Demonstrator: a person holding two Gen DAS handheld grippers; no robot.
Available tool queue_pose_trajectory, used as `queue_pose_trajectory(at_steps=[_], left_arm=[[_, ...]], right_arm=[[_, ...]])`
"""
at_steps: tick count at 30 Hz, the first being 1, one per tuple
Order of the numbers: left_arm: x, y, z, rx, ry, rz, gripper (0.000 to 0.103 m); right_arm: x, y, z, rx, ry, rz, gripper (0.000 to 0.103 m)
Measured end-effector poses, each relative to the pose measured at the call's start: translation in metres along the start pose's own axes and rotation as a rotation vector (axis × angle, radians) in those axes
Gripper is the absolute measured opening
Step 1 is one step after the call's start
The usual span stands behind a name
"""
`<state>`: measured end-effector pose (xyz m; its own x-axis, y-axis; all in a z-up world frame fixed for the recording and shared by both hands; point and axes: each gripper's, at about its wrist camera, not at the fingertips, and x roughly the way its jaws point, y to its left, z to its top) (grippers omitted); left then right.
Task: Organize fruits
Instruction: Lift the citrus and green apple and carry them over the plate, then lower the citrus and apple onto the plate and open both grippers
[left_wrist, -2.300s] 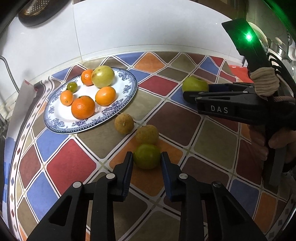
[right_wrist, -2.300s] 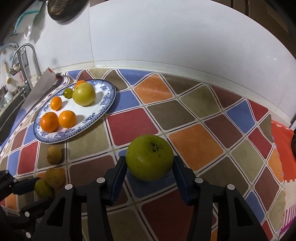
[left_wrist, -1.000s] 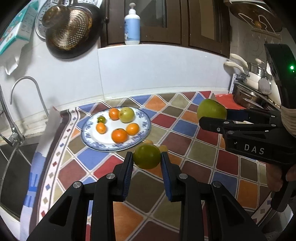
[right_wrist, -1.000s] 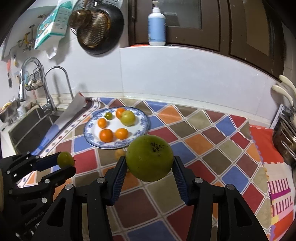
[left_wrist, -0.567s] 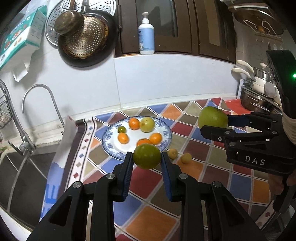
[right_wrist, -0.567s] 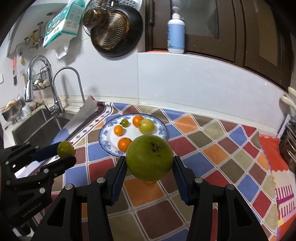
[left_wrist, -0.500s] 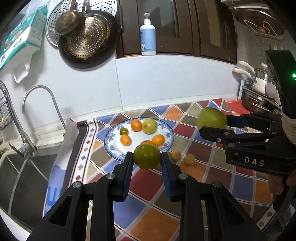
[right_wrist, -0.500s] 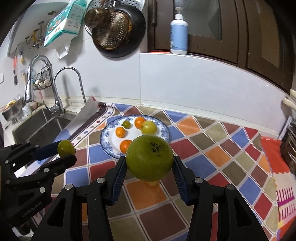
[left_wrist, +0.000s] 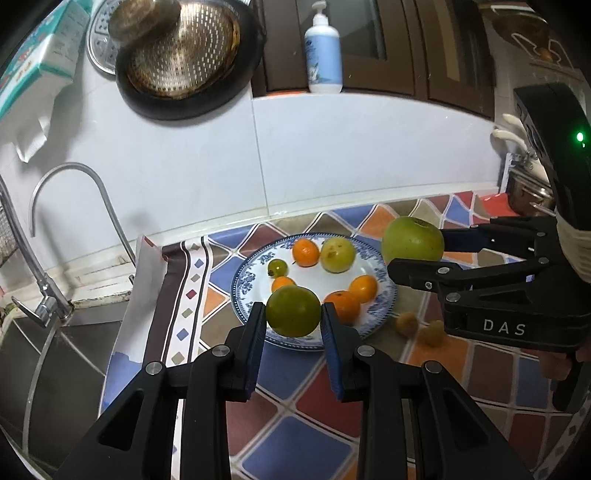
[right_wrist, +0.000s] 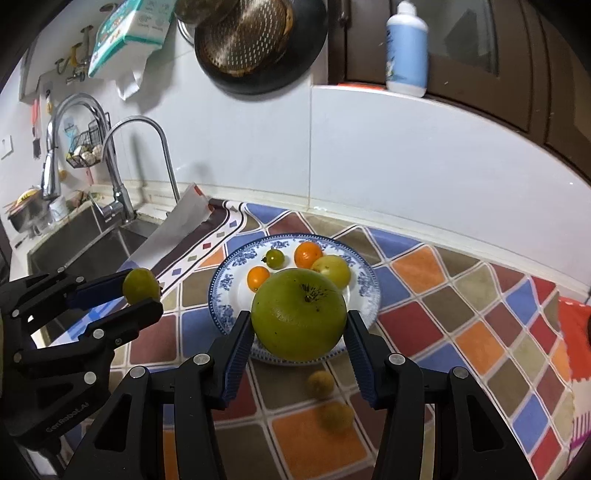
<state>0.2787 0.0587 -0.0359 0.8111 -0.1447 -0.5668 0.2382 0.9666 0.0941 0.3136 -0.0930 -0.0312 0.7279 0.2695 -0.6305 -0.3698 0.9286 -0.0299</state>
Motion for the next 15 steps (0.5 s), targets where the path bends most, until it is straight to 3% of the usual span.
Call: queue_pose_trajectory(at_steps=[15], left_arm=[[0.081, 0.025, -0.001, -0.009, 0.084, -0.003, 0.03]], right_arm=[[0.081, 0.003, 0.02, -0.092, 0.072, 0.038, 0.051]])
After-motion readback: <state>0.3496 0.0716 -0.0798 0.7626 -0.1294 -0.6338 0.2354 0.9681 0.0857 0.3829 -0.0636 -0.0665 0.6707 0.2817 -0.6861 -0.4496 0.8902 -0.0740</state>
